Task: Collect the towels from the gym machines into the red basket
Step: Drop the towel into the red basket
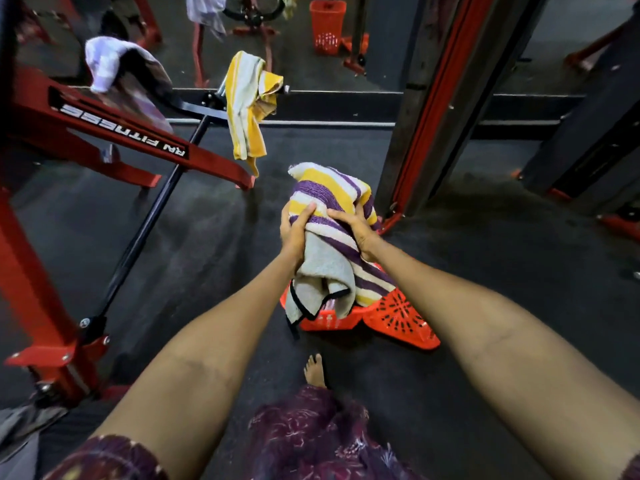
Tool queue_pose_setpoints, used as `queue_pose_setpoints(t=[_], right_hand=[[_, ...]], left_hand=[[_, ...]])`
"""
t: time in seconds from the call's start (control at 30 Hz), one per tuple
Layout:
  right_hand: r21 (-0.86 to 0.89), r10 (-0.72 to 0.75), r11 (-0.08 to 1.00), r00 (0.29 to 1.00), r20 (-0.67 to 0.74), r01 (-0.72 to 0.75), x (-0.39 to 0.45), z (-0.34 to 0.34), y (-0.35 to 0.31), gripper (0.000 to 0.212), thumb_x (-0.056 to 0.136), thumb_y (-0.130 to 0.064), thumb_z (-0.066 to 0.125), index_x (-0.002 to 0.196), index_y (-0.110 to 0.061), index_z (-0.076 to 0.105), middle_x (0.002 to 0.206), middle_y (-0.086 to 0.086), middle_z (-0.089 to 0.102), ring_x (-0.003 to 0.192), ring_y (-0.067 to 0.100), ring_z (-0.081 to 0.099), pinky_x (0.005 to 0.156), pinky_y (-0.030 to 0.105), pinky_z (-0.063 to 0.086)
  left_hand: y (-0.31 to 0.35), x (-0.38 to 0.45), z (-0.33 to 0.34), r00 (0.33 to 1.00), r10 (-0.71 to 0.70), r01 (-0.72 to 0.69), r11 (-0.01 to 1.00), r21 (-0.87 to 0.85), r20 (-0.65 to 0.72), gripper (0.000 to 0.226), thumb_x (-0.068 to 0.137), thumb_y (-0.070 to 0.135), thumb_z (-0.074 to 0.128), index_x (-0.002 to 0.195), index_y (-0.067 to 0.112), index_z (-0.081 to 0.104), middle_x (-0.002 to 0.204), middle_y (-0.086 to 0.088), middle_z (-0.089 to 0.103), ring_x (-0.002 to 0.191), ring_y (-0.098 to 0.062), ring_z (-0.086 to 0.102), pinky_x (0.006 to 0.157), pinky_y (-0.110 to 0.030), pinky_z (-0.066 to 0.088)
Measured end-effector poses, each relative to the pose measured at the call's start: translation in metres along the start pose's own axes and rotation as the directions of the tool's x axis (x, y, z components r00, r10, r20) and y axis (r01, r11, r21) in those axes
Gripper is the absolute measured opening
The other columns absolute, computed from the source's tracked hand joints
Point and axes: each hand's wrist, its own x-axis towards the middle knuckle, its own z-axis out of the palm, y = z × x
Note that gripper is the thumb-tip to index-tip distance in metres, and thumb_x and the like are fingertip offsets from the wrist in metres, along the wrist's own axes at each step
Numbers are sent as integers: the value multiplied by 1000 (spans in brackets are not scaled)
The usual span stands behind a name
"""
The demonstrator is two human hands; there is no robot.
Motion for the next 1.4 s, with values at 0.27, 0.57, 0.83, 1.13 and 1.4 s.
queue_pose_setpoints(t=[0.27,0.57,0.83,1.13,1.4], right_hand=[[36,84,996,996,-29,-83,110,-19,-15,94,60,-30,77,140,-29,28,134,3,53,119,23,54,100,43,46],[31,237,971,971,-29,-236,179,-52,14,91,75,-15,74,147,-26,18,138,6,49,116,23,54,91,36,47],[-14,351,936,935,-48,-352,235,-84,80,100,55,-25,79,140,-26,27,132,4,56,116,25,58,99,43,47],[-313,524,759,821,-228,-571,269,-110,169,65,87,-23,64,143,-13,33,140,11,49,124,29,51,89,39,45],[-341,448,799,869,-210,-495,276,-106,143,57,94,-24,55,143,-6,33,145,10,43,133,24,42,100,25,34]], left_hand=[[3,105,29,998,-56,56,998,21,-15,64,84,34,67,140,21,39,132,-7,56,117,-23,56,98,-35,47],[-38,161,52,984,-172,174,984,47,-44,66,82,35,68,140,24,37,125,-3,59,114,-22,58,95,-37,50],[-113,211,52,958,-285,285,940,186,-27,85,64,58,75,136,42,34,137,3,51,123,-18,52,104,-41,45],[-217,248,23,872,-488,458,775,436,-47,82,86,27,68,151,20,19,155,-6,28,143,-21,29,117,-40,28],[-199,238,27,871,-483,480,795,372,-91,63,95,16,54,150,12,22,152,-8,34,141,-22,32,116,-32,27]])
